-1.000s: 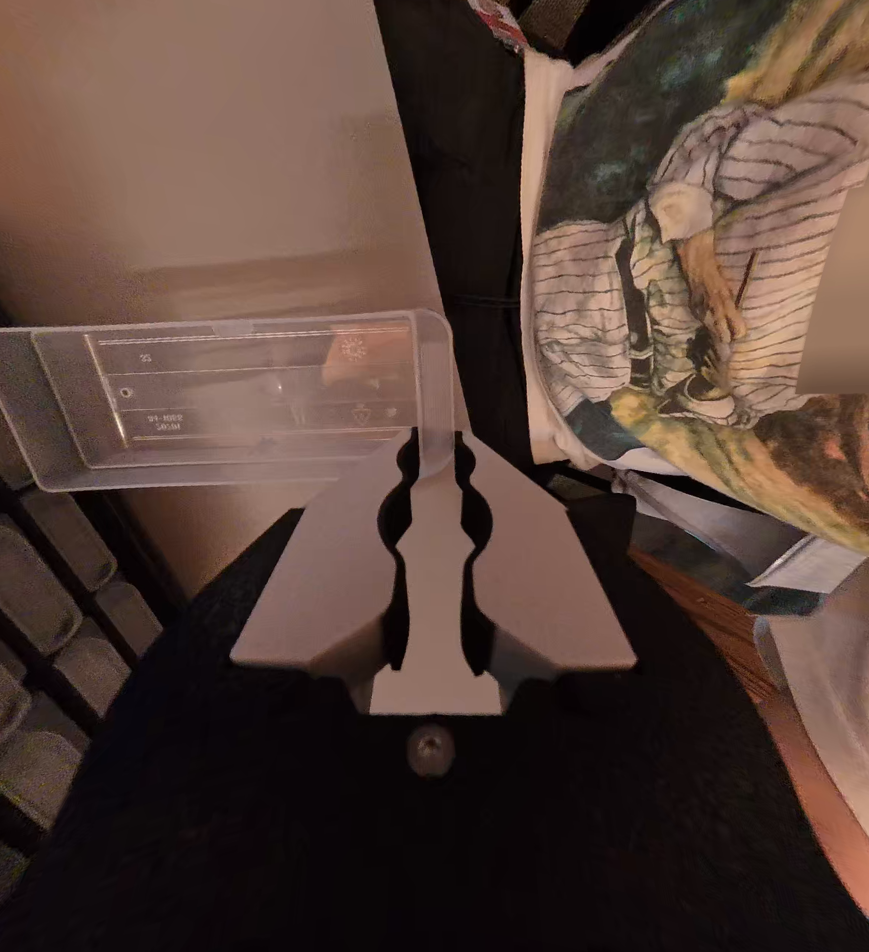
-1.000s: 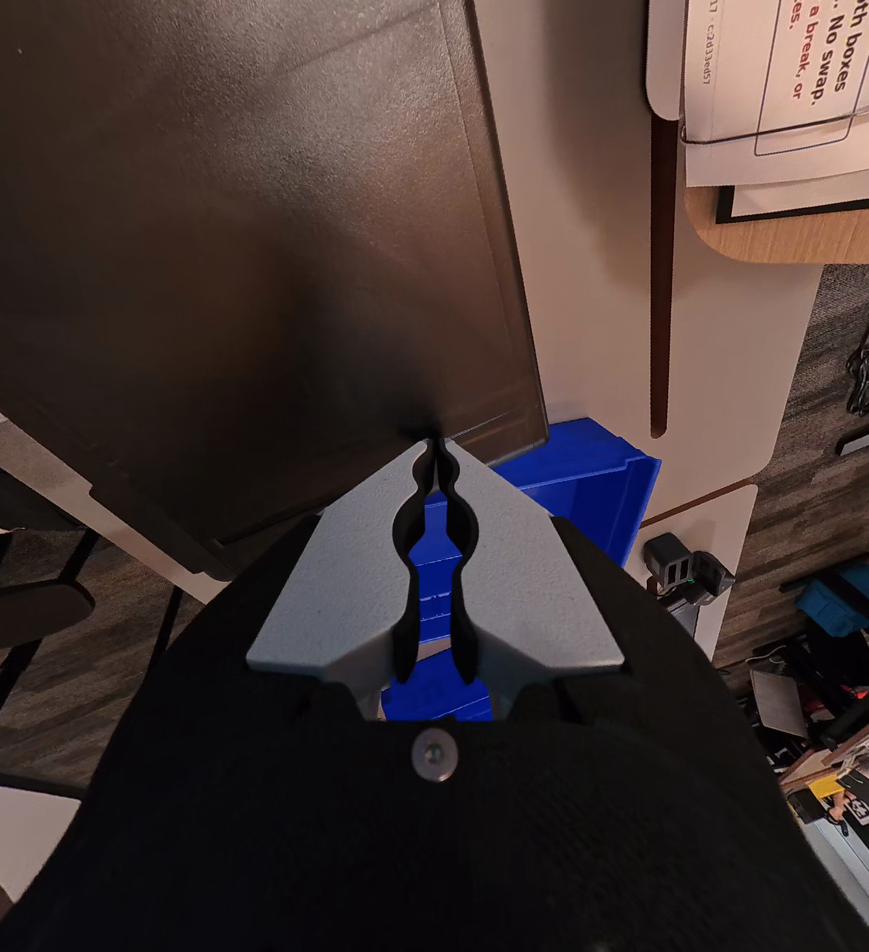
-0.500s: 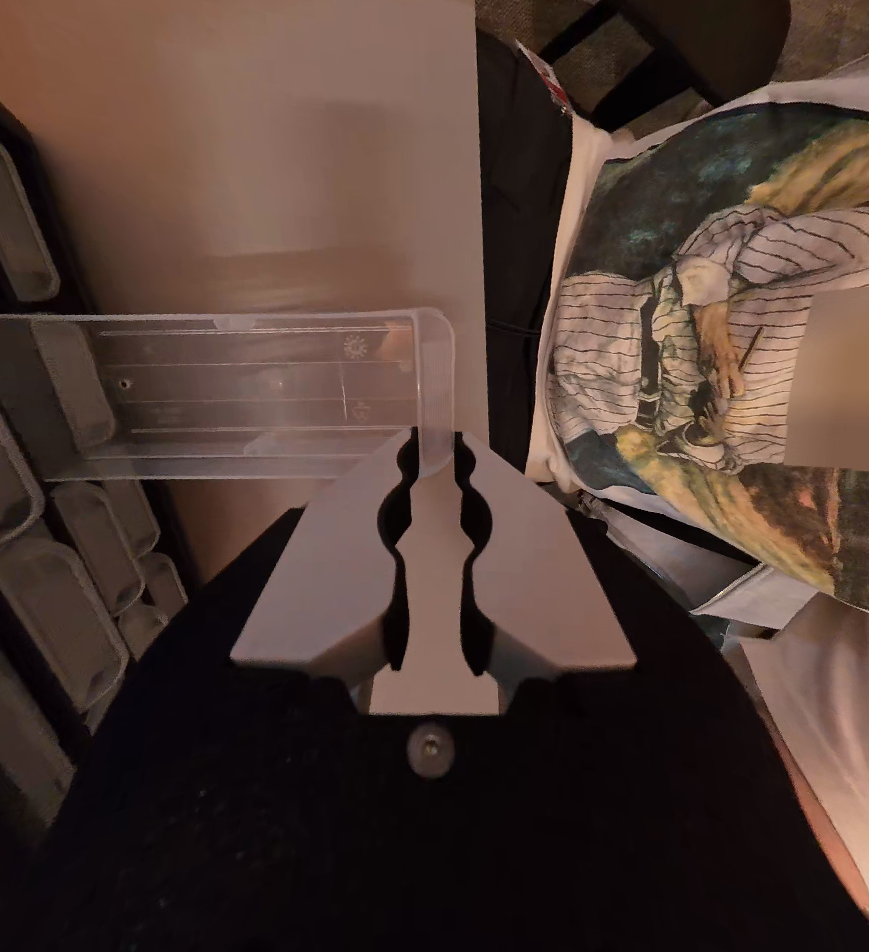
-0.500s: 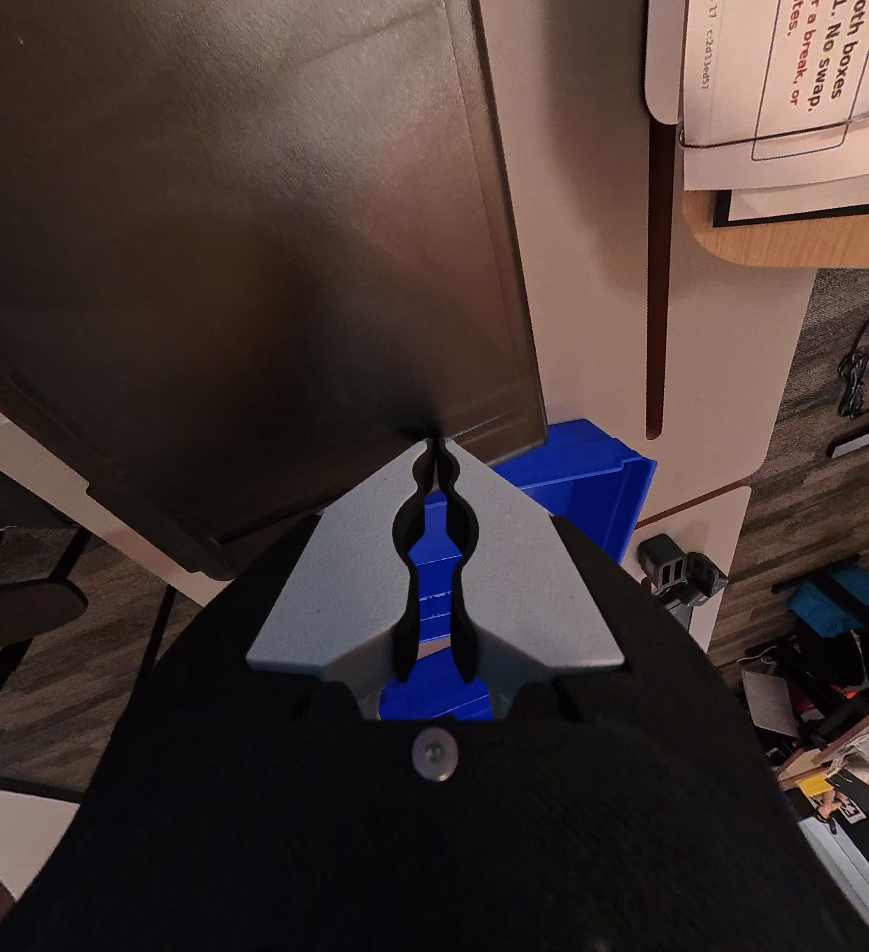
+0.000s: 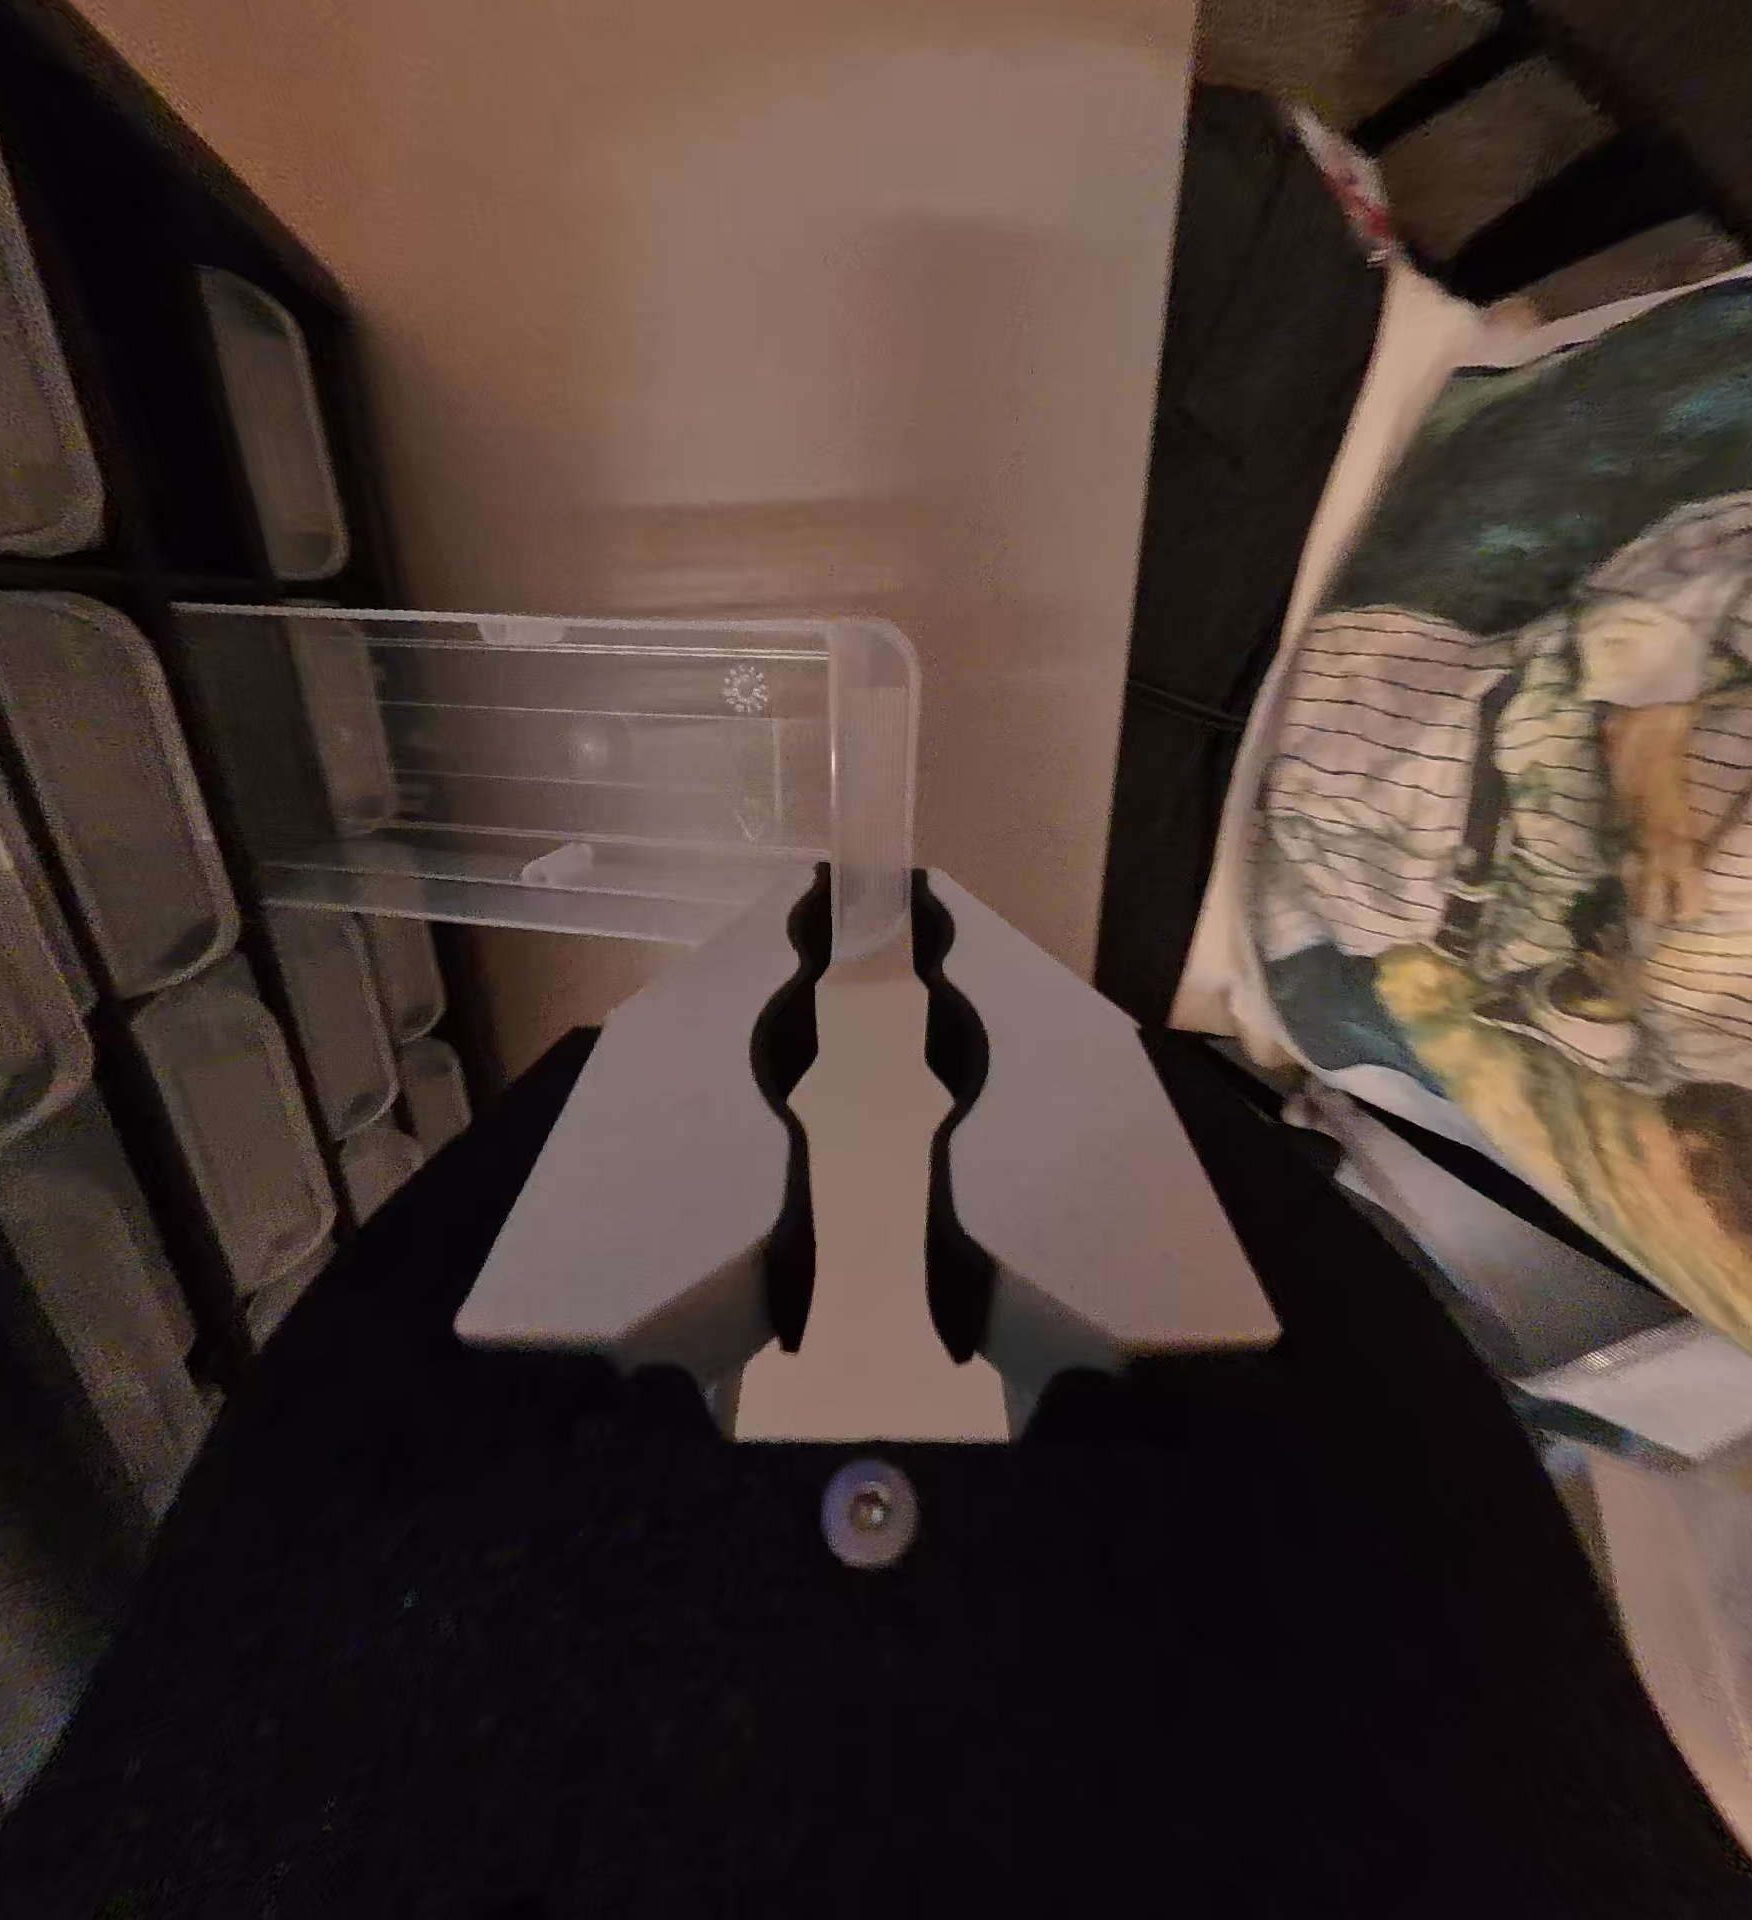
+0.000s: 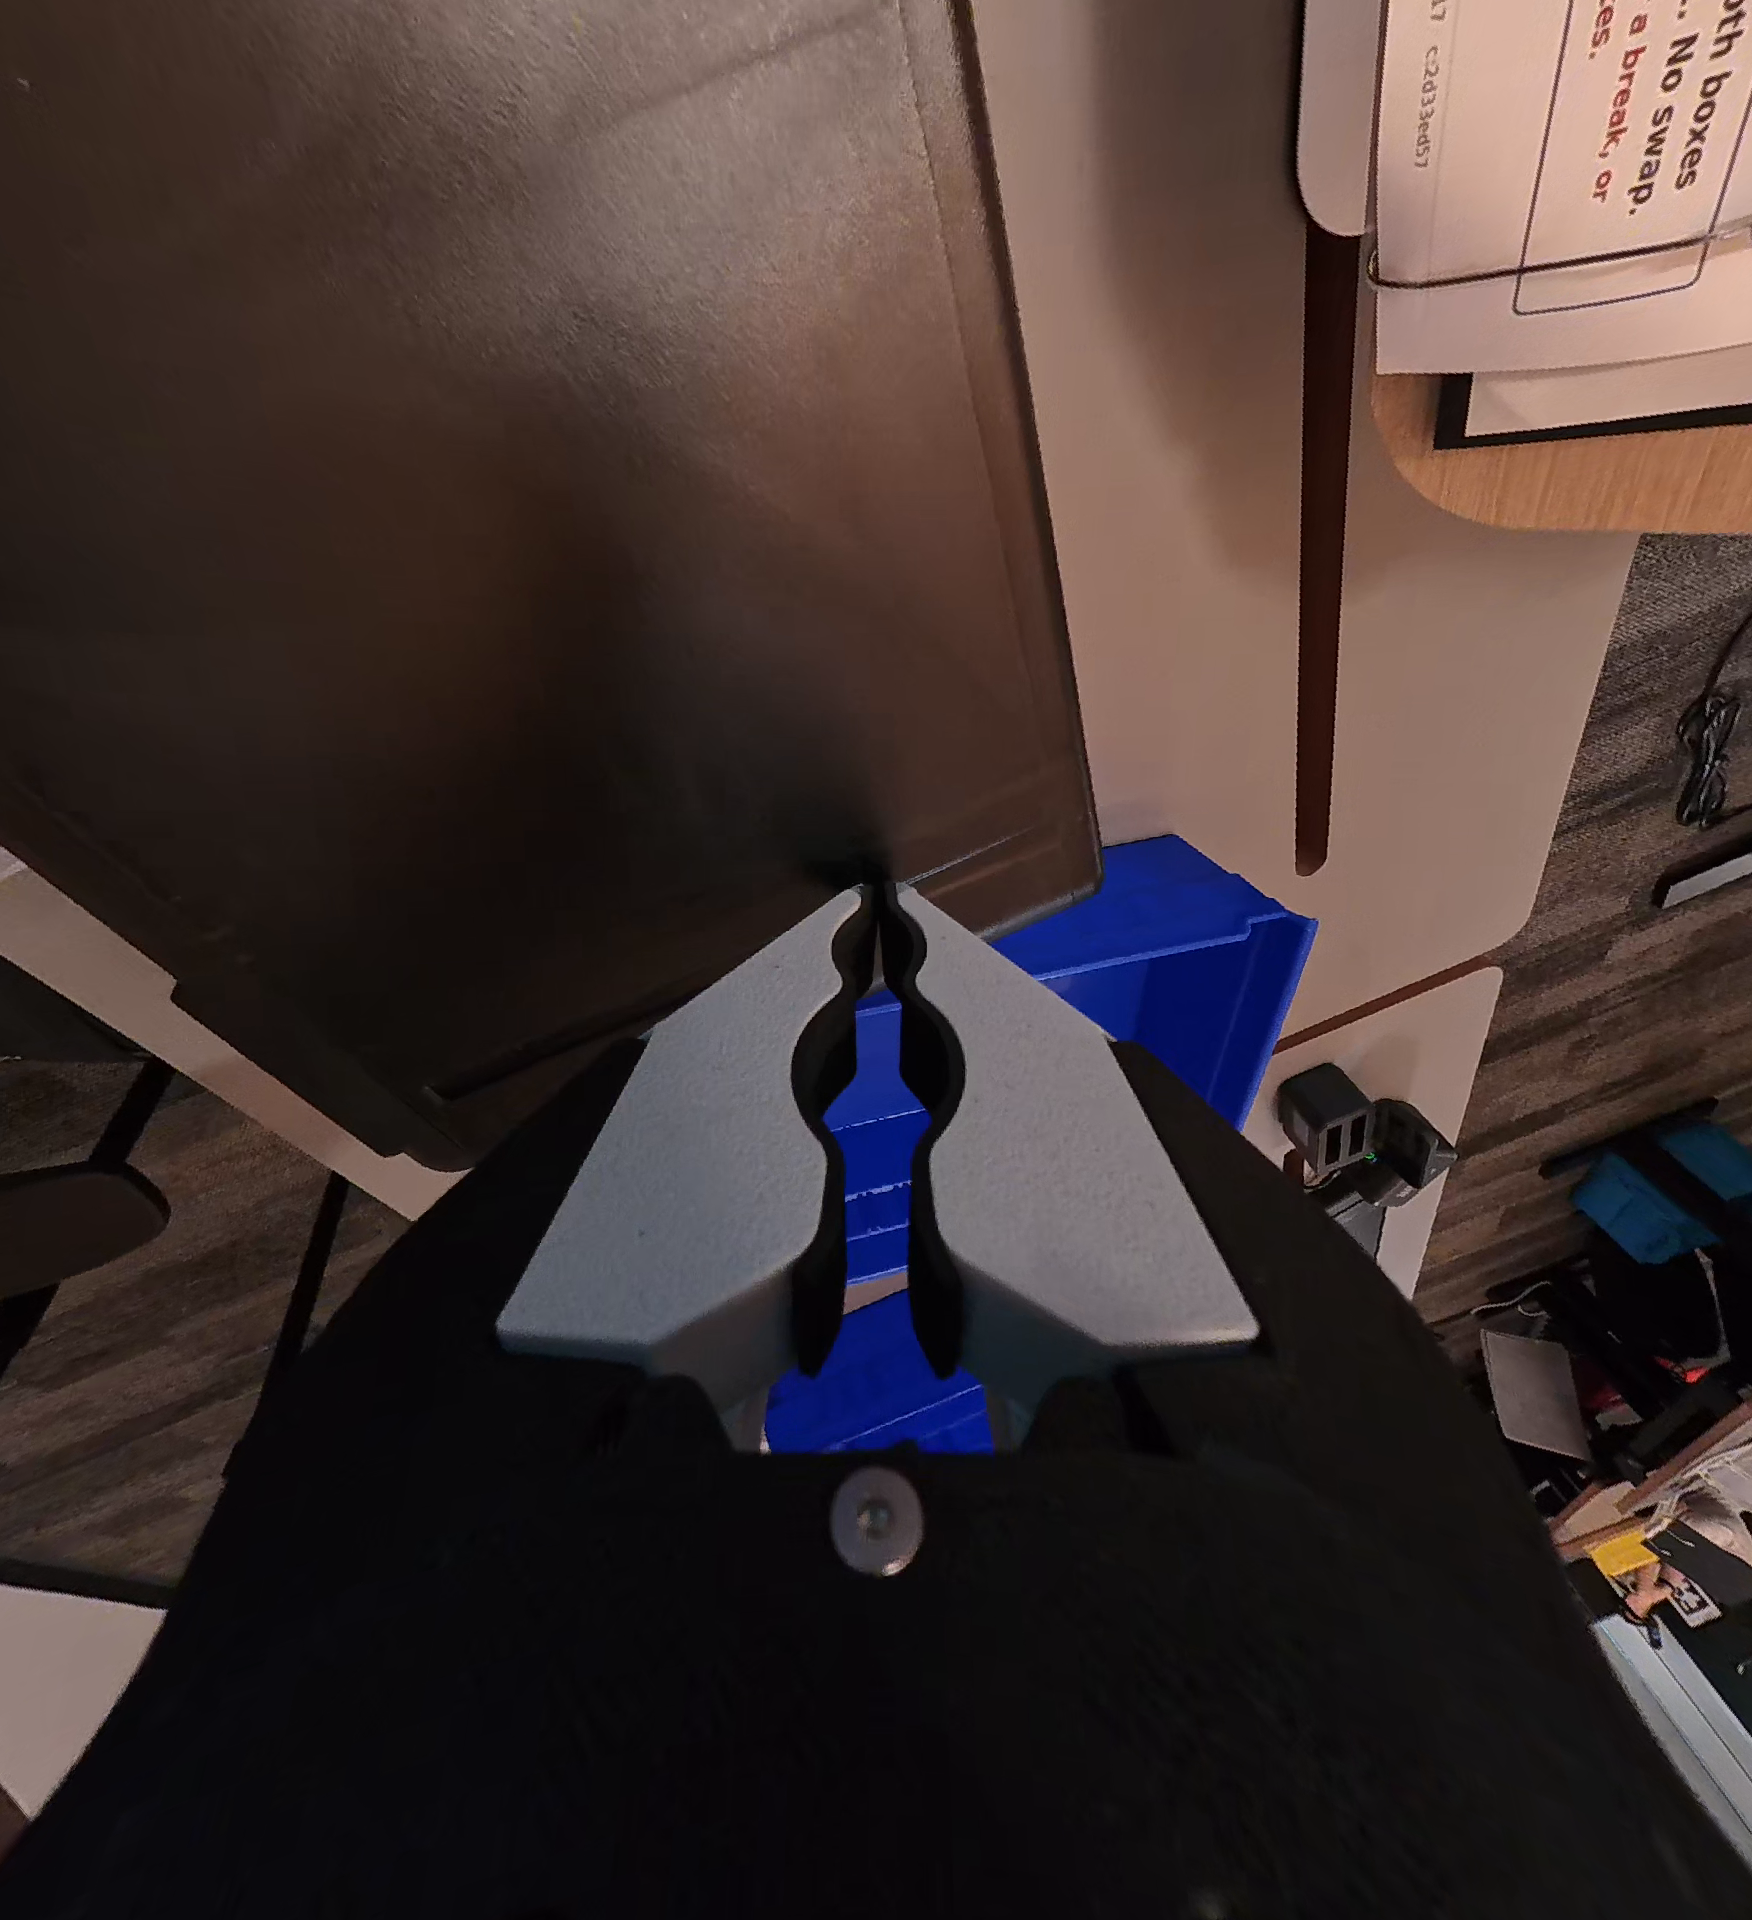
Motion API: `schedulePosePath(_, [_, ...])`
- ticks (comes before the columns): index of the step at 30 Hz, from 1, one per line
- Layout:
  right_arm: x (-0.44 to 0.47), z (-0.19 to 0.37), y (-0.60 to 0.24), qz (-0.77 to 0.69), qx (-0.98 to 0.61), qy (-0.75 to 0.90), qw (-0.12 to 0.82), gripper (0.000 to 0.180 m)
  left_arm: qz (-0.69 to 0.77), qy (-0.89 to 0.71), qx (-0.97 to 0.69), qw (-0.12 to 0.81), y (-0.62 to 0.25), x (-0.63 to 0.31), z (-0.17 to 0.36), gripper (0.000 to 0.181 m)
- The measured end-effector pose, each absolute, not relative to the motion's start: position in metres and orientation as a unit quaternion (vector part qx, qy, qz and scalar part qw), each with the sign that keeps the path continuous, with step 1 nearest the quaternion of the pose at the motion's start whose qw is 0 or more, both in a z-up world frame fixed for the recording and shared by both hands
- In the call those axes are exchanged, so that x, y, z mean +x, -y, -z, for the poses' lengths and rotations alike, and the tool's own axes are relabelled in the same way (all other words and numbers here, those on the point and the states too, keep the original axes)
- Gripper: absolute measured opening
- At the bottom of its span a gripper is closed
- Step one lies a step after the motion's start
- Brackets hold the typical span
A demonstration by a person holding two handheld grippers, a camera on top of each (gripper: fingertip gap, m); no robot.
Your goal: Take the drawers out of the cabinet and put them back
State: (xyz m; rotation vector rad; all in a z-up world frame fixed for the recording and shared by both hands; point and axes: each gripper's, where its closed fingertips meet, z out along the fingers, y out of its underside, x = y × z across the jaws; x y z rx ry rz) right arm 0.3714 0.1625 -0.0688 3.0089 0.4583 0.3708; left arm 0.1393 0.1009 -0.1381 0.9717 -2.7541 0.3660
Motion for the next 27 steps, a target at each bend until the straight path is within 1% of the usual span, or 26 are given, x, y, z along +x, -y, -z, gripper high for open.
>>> schedulePosePath(4, [0.371, 0.069, -0.163, -0.123, 0.98, -0.151, 0.036, 0.0, -0.112, 0.937, 0.331, -0.027, -0.098, 0.143, 0.142, 0.014])
schedulePosePath(8, [0.371, 0.069, -0.163, -0.119, 0.981, -0.149, 0.03, 0.0, -0.09, 0.922, 0.321, -0.196, -0.094, 0.148, 0.146, 0.015])
schedulePosePath(13, [0.371, 0.069, -0.163, -0.119, 0.982, -0.147, 0.023, 0.0, -0.037, 0.878, 0.259, -0.401, -0.091, 0.152, 0.149, 0.014])
schedulePosePath(17, [0.371, 0.069, -0.163, -0.12, 0.982, -0.146, 0.02, 0.0, 0.003, 0.813, 0.195, -0.548, -0.088, 0.156, 0.144, 0.009])
schedulePosePath(22, [0.371, 0.069, -0.163, -0.119, 0.982, -0.144, 0.019, 0.0, 0.08, 0.719, 0.105, -0.682, -0.087, 0.156, 0.142, 0.003])
schedulePosePath(27, [0.371, 0.069, -0.163, -0.125, 0.981, -0.147, 0.022, 0.0, 0.101, 0.64, 0.066, -0.759, -0.089, 0.155, 0.141, 0.002])
